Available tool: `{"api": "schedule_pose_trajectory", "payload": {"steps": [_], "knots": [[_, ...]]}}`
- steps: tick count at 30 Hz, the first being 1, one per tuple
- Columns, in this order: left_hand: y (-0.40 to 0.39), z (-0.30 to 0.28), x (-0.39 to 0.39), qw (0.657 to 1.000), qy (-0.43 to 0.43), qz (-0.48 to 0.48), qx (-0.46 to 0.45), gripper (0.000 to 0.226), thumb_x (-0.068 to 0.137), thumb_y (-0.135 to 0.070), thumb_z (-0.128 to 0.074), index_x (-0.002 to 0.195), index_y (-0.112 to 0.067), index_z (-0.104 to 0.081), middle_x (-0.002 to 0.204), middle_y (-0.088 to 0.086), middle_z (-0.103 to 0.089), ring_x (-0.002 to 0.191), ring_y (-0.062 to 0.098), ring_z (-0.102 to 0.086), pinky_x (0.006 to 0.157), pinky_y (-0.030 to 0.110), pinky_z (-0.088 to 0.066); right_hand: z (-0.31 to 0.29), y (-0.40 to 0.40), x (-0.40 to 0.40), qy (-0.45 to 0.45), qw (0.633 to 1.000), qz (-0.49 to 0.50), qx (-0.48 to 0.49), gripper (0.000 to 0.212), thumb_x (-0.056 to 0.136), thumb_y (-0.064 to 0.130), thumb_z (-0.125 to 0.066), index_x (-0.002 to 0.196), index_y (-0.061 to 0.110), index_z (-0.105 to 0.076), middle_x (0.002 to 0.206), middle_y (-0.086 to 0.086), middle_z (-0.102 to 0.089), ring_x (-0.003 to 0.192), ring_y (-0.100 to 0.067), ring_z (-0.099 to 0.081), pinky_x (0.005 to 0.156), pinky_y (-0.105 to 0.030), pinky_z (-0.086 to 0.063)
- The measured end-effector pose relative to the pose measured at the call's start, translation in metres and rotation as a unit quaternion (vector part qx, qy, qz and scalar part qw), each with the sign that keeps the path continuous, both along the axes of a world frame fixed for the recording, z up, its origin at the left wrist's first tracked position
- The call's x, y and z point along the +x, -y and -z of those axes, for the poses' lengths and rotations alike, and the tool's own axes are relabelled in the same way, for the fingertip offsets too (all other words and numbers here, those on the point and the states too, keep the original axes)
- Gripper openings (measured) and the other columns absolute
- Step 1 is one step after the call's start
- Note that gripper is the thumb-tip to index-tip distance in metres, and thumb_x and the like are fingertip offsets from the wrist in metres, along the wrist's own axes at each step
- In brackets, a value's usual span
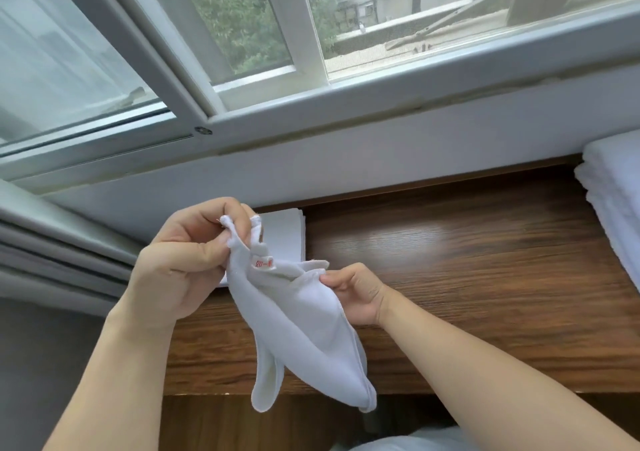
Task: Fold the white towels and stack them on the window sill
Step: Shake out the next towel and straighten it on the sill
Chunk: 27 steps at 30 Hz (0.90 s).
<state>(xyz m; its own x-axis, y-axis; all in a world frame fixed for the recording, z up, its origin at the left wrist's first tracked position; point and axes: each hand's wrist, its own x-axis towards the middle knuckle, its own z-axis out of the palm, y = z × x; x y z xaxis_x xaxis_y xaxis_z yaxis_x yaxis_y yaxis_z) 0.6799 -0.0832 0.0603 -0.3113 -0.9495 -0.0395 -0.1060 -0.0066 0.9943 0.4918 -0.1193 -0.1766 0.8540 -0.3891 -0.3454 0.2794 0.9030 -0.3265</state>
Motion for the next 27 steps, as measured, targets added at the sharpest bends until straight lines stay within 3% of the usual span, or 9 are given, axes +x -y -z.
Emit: {"api": "schedule_pose_trajectory", "payload": {"steps": [3, 5, 7, 9, 12, 15, 19, 22, 27], "knots": [[-0.001, 0.004, 0.009, 0.999, 0.005, -0.042, -0.017, 0.010, 0.084, 0.001, -0.048, 0.077, 0.005, -0.055, 0.072, 0.008, -0.055, 0.067, 0.022, -0.051, 0.062, 0.026, -0.045, -0.006, 0.006, -0.019, -0.102, 0.989, 0.089, -0.051, 0.045, 0.085, 0.009, -0.073, 0.129, 0.002, -0.070, 0.118, -0.015, -0.071, 0.108, -0.029, -0.068, 0.106, -0.045, -0.050], [-0.001, 0.010, 0.013, 0.993, 0.019, -0.112, -0.041, 0.011, 0.083, -0.001, -0.051, 0.079, 0.005, -0.059, 0.072, 0.003, -0.062, 0.071, 0.019, -0.057, 0.068, 0.023, -0.048, -0.012, 0.009, -0.034, -0.179, 0.965, 0.154, -0.111, 0.034, 0.087, 0.012, -0.074, 0.120, 0.005, -0.075, 0.107, -0.012, -0.074, 0.098, -0.024, -0.070, 0.096, -0.043, -0.054], [-0.001, 0.017, 0.016, 0.983, 0.021, -0.171, -0.063, 0.018, 0.082, -0.003, -0.054, 0.077, -0.010, -0.071, 0.076, 0.000, -0.067, 0.078, 0.017, -0.061, 0.074, 0.023, -0.049, -0.024, 0.012, -0.050, -0.256, 0.924, 0.232, -0.166, 0.023, 0.091, 0.007, -0.072, 0.112, 0.001, -0.077, 0.105, -0.013, -0.078, 0.099, -0.025, -0.070, 0.086, -0.037, -0.058], [0.002, 0.026, 0.020, 0.972, 0.020, -0.222, -0.075, 0.025, 0.083, -0.006, -0.058, 0.075, -0.021, -0.077, 0.080, -0.004, -0.071, 0.085, 0.017, -0.062, 0.082, 0.029, -0.048, -0.040, 0.015, -0.066, -0.317, 0.878, 0.289, -0.214, 0.017, 0.093, 0.001, -0.070, 0.106, -0.004, -0.078, 0.106, -0.019, -0.079, 0.102, -0.029, -0.071, 0.089, -0.039, -0.058], [0.006, 0.038, 0.018, 0.955, 0.012, -0.283, -0.091, 0.026, 0.088, -0.005, -0.063, 0.078, -0.023, -0.078, 0.079, -0.006, -0.072, 0.084, 0.015, -0.062, 0.081, 0.035, -0.046, -0.069, 0.017, -0.083, -0.381, 0.802, 0.345, -0.303, 0.013, 0.091, 0.009, -0.074, 0.100, 0.001, -0.080, 0.103, -0.022, -0.079, 0.096, -0.029, -0.071, 0.093, -0.048, -0.055], [0.012, 0.044, 0.011, 0.931, -0.008, -0.352, -0.099, 0.025, 0.097, -0.002, -0.062, 0.083, -0.017, -0.077, 0.074, -0.009, -0.069, 0.076, 0.010, -0.059, 0.076, 0.031, -0.044, -0.098, 0.014, -0.093, -0.450, 0.718, 0.359, -0.391, 0.019, 0.086, 0.027, -0.070, 0.093, 0.011, -0.078, 0.091, -0.015, -0.078, 0.083, -0.025, -0.070, 0.081, -0.043, -0.055], [0.027, 0.049, 0.008, 0.897, -0.028, -0.432, -0.095, 0.024, 0.097, -0.007, -0.064, 0.083, -0.023, -0.075, 0.071, -0.016, -0.066, 0.073, 0.000, -0.059, 0.077, 0.024, -0.047, -0.136, 0.006, -0.103, -0.444, 0.665, 0.412, -0.436, 0.013, 0.097, 0.016, -0.064, 0.094, 0.007, -0.073, 0.090, -0.020, -0.074, 0.078, -0.019, -0.065, 0.073, -0.039, -0.053], [0.036, 0.054, 0.007, 0.888, -0.038, -0.450, -0.087, 0.025, 0.097, -0.009, -0.064, 0.082, -0.025, -0.074, 0.075, -0.013, -0.069, 0.078, 0.003, -0.062, 0.082, 0.028, -0.051, -0.161, 0.001, -0.109, -0.440, 0.619, 0.447, -0.473, 0.019, 0.092, 0.021, -0.061, 0.090, 0.006, -0.072, 0.086, -0.020, -0.071, 0.075, -0.017, -0.061, 0.067, -0.034, -0.051], [0.044, 0.065, 0.011, 0.897, -0.054, -0.434, -0.059, 0.013, 0.096, -0.014, -0.066, 0.094, -0.017, -0.078, 0.085, -0.003, -0.071, 0.087, 0.014, -0.063, 0.096, 0.048, -0.055, -0.187, -0.003, -0.123, -0.414, 0.613, 0.507, -0.443, 0.016, 0.090, 0.021, -0.063, 0.079, 0.018, -0.074, 0.070, 0.001, -0.065, 0.066, -0.013, -0.056, 0.058, -0.028, -0.047]]}}
